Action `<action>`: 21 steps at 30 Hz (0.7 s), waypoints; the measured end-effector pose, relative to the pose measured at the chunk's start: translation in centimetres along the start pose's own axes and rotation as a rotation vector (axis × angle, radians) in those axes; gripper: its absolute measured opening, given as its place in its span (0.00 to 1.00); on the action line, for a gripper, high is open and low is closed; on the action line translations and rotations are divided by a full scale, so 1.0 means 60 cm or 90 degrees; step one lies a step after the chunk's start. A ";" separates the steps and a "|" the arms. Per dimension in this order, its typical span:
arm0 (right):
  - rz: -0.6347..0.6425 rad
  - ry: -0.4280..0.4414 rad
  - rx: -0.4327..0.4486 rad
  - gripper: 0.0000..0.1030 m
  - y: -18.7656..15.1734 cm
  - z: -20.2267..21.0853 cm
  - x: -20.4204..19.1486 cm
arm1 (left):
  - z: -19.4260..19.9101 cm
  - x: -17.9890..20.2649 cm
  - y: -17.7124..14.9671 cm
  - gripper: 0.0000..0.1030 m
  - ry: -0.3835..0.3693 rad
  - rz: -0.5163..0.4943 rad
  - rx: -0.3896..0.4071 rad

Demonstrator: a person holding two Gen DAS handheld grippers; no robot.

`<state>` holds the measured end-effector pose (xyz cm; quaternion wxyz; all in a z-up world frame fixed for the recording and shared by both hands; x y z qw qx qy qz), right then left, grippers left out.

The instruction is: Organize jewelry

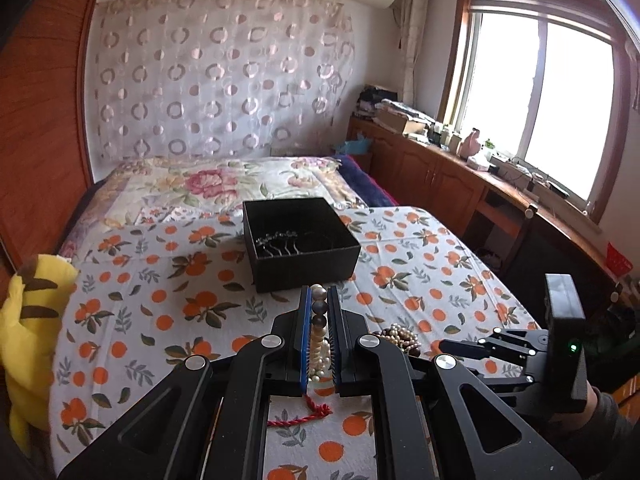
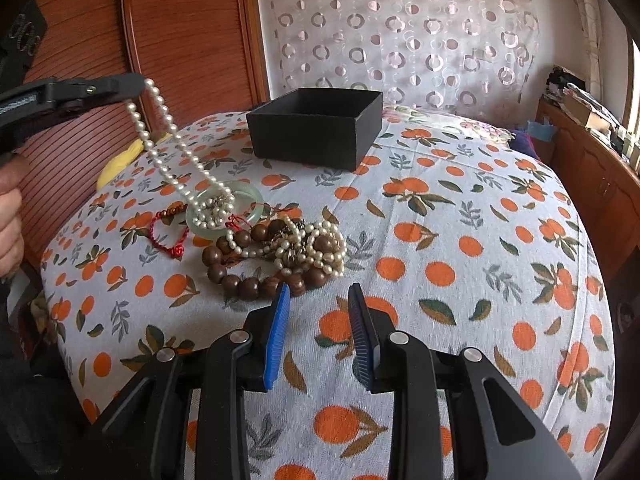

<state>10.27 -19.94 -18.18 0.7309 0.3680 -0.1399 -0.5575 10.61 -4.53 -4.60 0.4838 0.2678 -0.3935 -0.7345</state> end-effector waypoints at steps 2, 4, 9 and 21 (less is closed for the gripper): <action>0.007 -0.001 0.000 0.32 0.007 -0.003 -0.003 | 0.009 0.000 0.004 0.07 0.002 -0.002 0.009; 0.013 0.004 -0.002 0.32 0.014 -0.006 -0.008 | 0.017 -0.001 0.008 0.07 0.006 -0.006 0.018; 0.035 0.002 -0.014 0.32 0.032 -0.023 -0.016 | 0.021 -0.003 0.007 0.07 0.008 -0.006 0.019; 0.052 -0.008 -0.046 0.33 0.030 -0.054 -0.026 | 0.021 -0.013 0.003 0.07 0.006 0.002 0.017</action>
Point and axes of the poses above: each gripper's, at about its wrist camera, not at the fingertips, and z roughly against the way its jaws point, x to its right, y to its top, the point moved 8 cm from there along -z, roughly the way its jaws point, and after that the axes turned 10 degrees about -z, right-handed, at the moved point
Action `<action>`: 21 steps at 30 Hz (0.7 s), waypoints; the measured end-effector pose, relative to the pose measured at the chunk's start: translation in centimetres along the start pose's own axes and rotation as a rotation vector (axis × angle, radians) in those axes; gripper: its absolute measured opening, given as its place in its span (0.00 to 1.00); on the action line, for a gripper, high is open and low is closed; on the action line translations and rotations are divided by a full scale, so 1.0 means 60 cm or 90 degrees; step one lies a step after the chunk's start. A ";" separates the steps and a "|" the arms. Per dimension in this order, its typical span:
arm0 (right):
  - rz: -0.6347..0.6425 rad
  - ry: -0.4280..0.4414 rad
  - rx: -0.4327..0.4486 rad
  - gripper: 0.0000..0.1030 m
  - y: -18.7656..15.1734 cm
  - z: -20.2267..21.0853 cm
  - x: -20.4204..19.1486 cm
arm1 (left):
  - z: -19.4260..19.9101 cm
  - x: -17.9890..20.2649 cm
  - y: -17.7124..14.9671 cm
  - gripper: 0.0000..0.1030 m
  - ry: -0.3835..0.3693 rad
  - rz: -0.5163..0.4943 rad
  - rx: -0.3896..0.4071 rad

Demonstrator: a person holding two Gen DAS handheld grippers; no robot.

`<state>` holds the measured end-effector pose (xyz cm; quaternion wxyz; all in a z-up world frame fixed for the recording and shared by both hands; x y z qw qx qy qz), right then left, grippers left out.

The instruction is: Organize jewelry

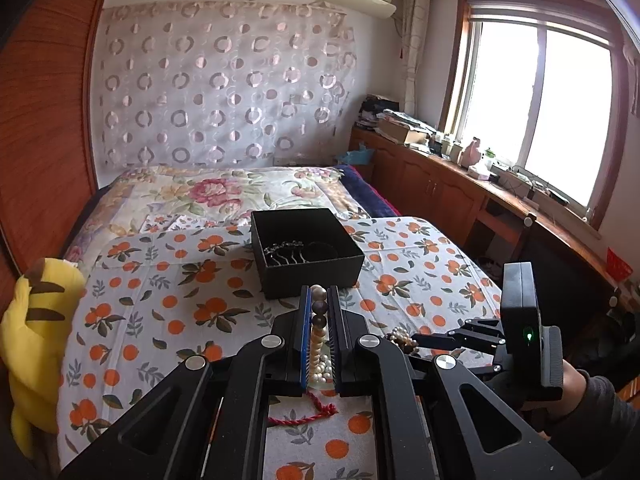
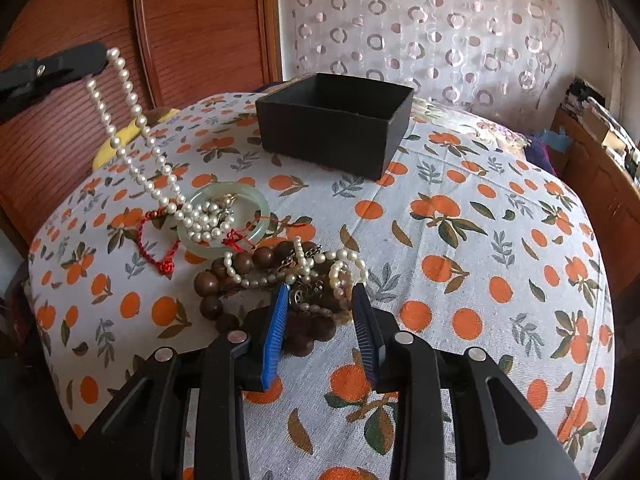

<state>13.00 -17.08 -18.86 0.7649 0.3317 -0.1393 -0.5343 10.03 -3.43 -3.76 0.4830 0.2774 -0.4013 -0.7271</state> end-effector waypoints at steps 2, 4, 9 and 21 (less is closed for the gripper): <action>0.001 -0.006 0.006 0.25 0.002 0.002 0.002 | 0.000 0.001 0.000 0.07 0.000 0.001 0.001; -0.007 -0.003 0.016 0.21 0.006 0.008 0.006 | 0.000 0.000 -0.001 0.07 0.000 0.002 0.000; -0.003 0.002 0.022 0.00 0.014 0.017 0.007 | -0.003 0.001 -0.006 0.07 0.000 0.000 -0.004; -0.010 0.003 0.034 0.01 0.024 0.025 0.016 | -0.016 0.002 -0.026 0.07 -0.001 0.004 -0.012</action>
Point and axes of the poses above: each gripper's, at about its wrist camera, not at the fingertips, and z roughly against the way its jaws point, x to its right, y to its top, the point moved 8 cm from there along -z, roughly the way its jaws point, and after that the axes turned 10 degrees about -z, right-handed, at the moved point
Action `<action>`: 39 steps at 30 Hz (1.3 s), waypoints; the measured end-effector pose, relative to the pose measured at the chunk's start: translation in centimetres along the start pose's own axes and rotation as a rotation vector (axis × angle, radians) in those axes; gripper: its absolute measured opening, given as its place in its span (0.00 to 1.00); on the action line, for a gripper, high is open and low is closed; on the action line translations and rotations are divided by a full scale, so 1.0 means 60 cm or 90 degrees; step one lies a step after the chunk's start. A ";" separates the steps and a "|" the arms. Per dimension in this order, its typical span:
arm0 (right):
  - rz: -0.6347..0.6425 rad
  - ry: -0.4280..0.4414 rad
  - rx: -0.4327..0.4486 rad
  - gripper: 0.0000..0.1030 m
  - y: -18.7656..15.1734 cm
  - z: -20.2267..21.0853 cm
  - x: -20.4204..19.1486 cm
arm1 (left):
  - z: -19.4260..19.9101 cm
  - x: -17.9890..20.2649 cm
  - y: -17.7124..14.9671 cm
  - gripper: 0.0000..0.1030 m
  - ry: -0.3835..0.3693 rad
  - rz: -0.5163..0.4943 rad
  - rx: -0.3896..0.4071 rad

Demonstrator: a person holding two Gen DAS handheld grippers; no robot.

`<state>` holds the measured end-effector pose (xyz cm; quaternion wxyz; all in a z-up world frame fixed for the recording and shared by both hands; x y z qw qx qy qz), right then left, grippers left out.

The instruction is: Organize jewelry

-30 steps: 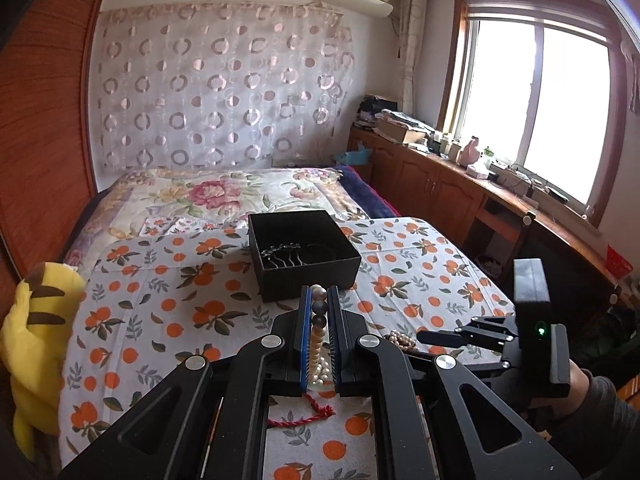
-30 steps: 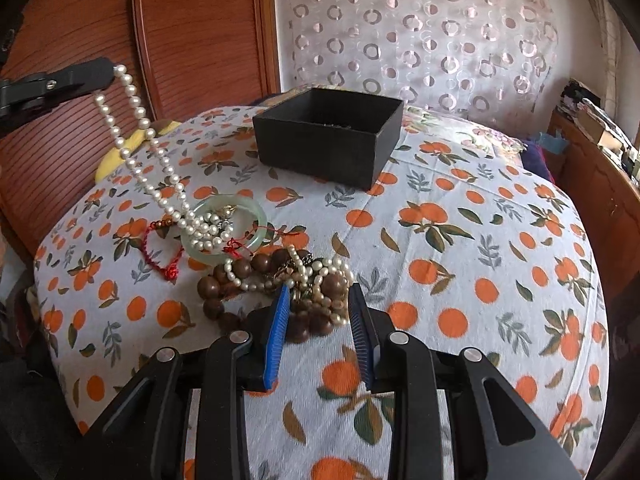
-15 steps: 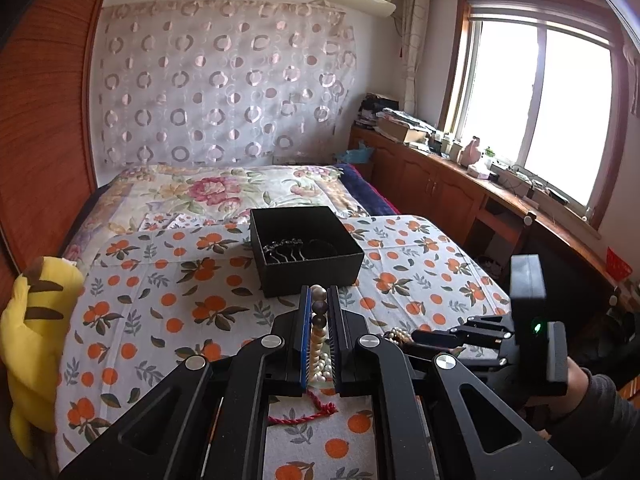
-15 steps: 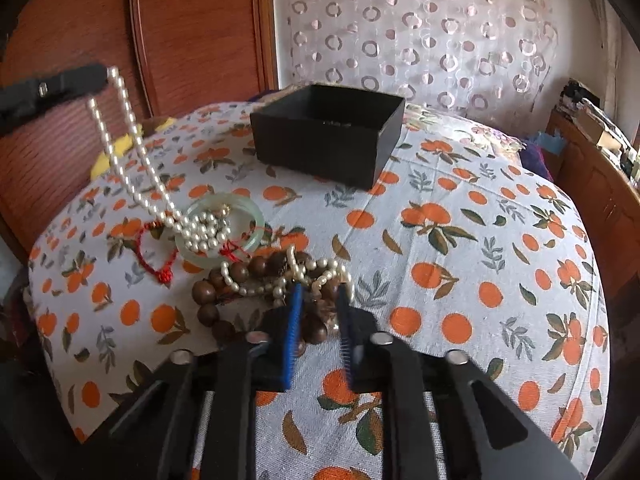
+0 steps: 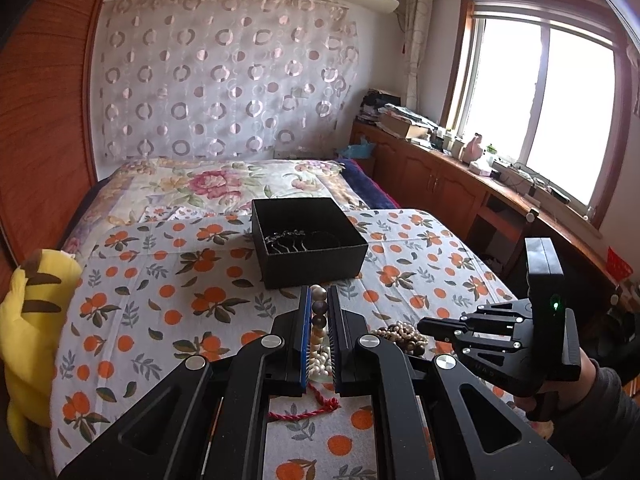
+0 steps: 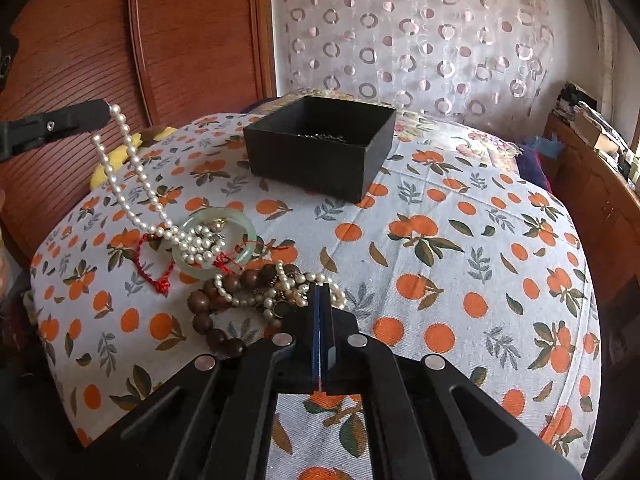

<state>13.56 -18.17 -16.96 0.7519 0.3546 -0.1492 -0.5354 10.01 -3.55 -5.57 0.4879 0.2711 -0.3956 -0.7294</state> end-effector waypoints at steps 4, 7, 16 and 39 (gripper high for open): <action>0.016 0.000 -0.008 0.30 -0.003 -0.009 -0.010 | -0.007 0.002 -0.005 0.07 -0.003 -0.001 -0.004; 0.020 0.000 -0.023 0.32 -0.008 -0.021 -0.012 | -0.007 0.003 -0.008 0.07 -0.004 0.000 -0.005; -0.017 0.022 -0.032 0.12 0.001 -0.035 0.005 | -0.007 0.002 -0.007 0.07 -0.004 0.000 -0.006; 0.006 0.012 0.109 0.09 0.126 0.093 0.006 | -0.007 0.005 0.022 0.07 -0.010 -0.011 0.017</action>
Point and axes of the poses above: each gripper's, at about its wrist camera, not at the fingertips, and z roughly against the way its jaws point, x to its right, y to its top, the point moved 8 cm from there along -z, roughly the way its jaws point, and after that the axes turned 10 degrees about -z, right-handed, at the moved point
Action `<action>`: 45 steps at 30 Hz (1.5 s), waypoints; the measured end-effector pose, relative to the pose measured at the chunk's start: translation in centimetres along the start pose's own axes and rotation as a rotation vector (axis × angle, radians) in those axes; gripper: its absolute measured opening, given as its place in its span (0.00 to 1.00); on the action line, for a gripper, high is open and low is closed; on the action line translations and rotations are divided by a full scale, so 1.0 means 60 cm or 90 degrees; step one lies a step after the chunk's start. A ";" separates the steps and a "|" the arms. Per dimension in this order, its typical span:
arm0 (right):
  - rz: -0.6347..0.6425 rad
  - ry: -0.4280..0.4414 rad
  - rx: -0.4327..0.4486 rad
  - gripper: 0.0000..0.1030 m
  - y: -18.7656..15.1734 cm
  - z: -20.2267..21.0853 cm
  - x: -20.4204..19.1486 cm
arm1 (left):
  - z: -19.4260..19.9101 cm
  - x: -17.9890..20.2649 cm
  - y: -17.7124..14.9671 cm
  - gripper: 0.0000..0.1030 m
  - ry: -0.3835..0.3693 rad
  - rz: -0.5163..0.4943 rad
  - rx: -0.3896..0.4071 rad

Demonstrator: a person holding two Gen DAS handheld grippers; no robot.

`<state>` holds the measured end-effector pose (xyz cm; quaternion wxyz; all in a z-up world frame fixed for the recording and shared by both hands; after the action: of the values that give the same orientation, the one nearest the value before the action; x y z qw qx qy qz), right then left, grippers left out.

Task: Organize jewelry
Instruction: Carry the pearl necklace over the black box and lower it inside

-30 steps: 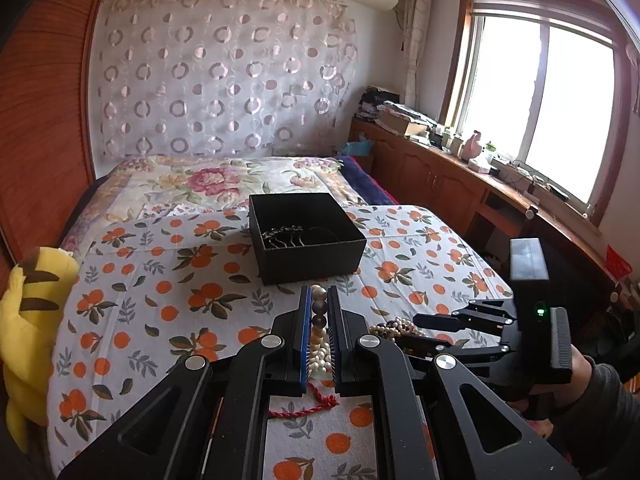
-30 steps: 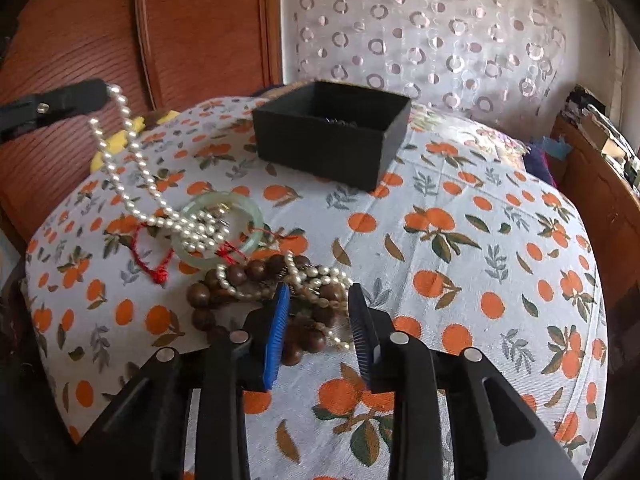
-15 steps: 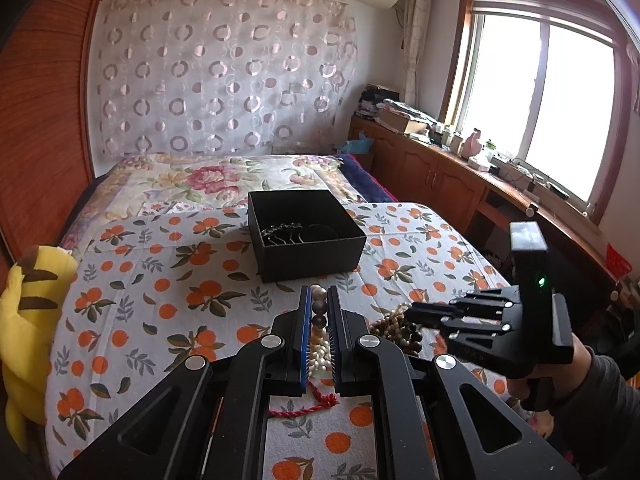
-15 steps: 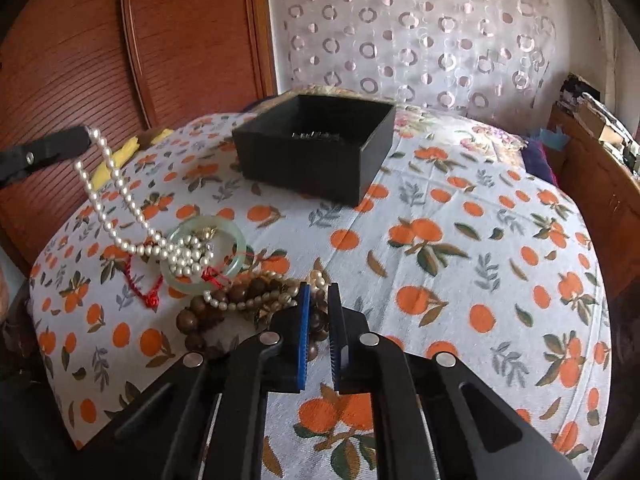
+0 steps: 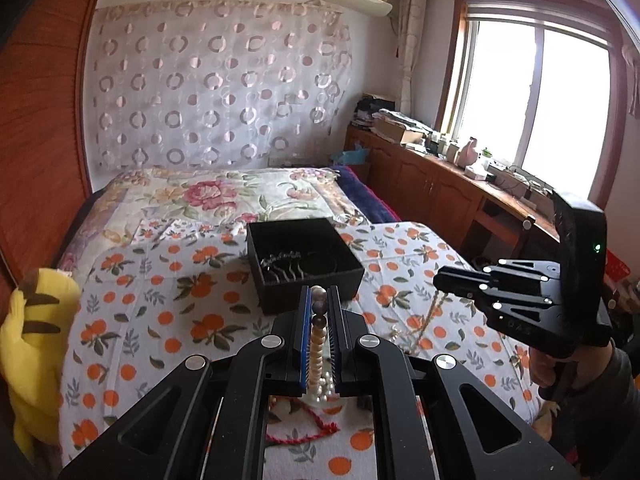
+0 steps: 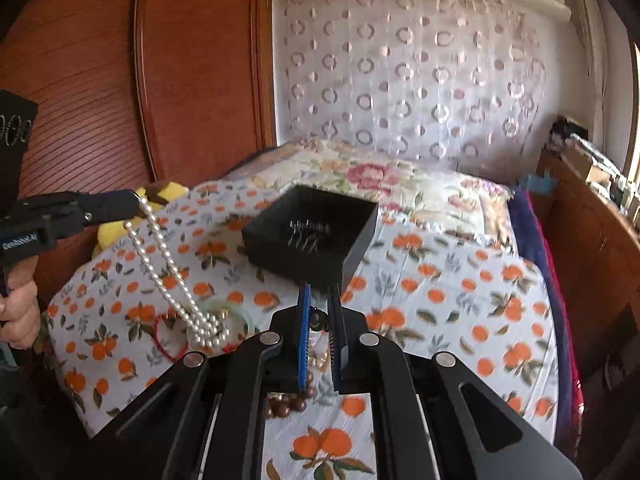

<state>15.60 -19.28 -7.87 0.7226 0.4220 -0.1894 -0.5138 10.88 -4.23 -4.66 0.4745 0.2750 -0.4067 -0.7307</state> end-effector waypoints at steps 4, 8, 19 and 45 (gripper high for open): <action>0.008 -0.002 0.028 0.09 0.043 0.015 -0.004 | 0.003 0.000 0.026 0.07 -0.001 -0.007 0.010; 0.014 -0.001 0.052 0.09 0.082 0.026 -0.008 | 0.002 0.000 0.060 0.07 -0.006 -0.013 0.021; 0.035 0.001 0.104 0.09 0.178 0.043 -0.019 | -0.008 -0.015 0.163 0.07 0.005 -0.032 0.039; 0.045 -0.002 0.128 0.09 0.293 0.025 -0.003 | -0.080 -0.062 0.271 0.07 0.035 -0.034 0.035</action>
<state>24.69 -17.71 7.16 0.6938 0.4849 -0.2557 -0.4670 23.80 -5.99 6.81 0.4583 0.3190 -0.4060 -0.7234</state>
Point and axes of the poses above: each gripper's, at about its wrist camera, not at the fingertips, and z roughly against the way its jaws point, x to its right, y to its top, the point moved 8 cm from there along -z, roughly the way its jaws point, and after that the axes turned 10 degrees about -z, right-handed, at the moved point
